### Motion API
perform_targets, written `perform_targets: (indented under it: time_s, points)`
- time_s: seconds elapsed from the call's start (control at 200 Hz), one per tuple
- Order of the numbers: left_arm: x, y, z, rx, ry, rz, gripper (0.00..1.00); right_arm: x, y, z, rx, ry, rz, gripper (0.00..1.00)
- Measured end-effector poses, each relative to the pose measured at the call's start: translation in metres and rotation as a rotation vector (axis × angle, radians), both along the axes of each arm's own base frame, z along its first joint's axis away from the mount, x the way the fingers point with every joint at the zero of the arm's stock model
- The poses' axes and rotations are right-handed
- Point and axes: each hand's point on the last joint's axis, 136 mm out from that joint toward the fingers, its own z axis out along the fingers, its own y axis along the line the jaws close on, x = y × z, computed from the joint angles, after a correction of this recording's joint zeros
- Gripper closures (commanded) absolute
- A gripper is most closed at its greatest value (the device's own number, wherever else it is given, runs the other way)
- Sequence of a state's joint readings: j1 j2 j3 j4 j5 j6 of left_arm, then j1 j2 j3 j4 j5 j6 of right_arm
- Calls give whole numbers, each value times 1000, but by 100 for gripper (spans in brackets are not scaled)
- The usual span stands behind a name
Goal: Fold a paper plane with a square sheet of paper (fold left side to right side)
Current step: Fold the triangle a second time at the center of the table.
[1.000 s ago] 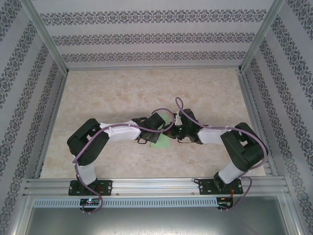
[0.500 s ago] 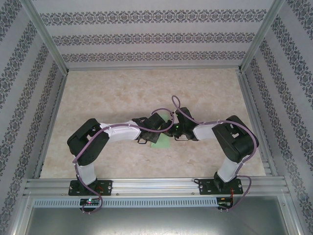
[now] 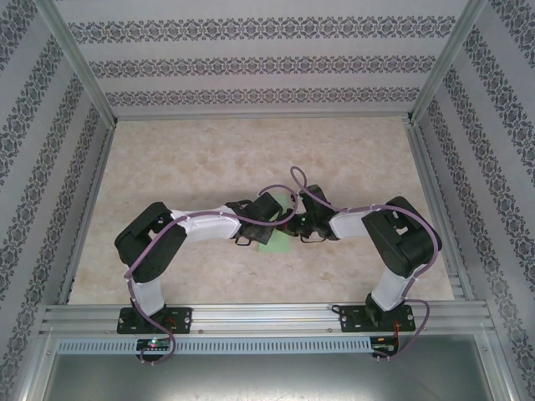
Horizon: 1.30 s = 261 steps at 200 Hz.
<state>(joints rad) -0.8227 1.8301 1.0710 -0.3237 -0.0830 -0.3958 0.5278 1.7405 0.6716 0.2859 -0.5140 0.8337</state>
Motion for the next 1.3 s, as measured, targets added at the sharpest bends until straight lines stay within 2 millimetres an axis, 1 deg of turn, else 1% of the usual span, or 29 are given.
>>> perform_targets:
  time_s: [0.215, 0.305, 0.37, 0.415, 0.505, 0.555, 0.625, 0.689, 0.789, 0.889, 0.984, 1.074, 1.189, 1.304]
  points:
    - [0, 0, 1, -1, 0, 0, 87, 0, -1, -1, -13, -11, 9, 100]
    - [-1, 1, 7, -5, -4, 1, 78, 0, -1, -1, -17, -13, 12, 100]
    - [-1, 2, 19, -18, -18, 5, 72, 0, -1, -1, -19, -13, 14, 100]
    - [-1, 2, 30, -36, -36, 5, 70, 0, -1, -1, -19, -13, 15, 100]
    - [0, 0, 56, -90, -77, 5, 68, 0, -1, -1, -19, -13, 15, 100]
    - [-3, 0, 70, -131, -89, 3, 68, 0, -1, -1, -20, -12, 15, 100]
    - [-8, 1, 82, -187, -85, 3, 68, 0, -1, -1, -21, -11, 15, 100]
    - [-15, -1, 86, -239, -59, -2, 68, 0, -1, -1, -22, -10, 16, 100]
    - [-28, -11, 81, -316, 17, -23, 68, 1, -1, -1, -24, -10, 17, 100]
    - [-44, -22, 67, -381, 117, -46, 68, 0, -1, -1, -24, -9, 18, 100]
    - [-53, -32, 55, -417, 193, -59, 68, 1, -1, 0, -26, -9, 20, 100]
    - [-57, -38, 42, -427, 244, -64, 68, 0, -1, -1, -28, -8, 20, 100]
    - [-60, -37, 23, -399, 288, -55, 69, 0, -1, -1, -30, -11, 25, 100]
    - [-55, -31, 15, -391, 300, -32, 69, 0, -1, -1, -32, -11, 27, 100]
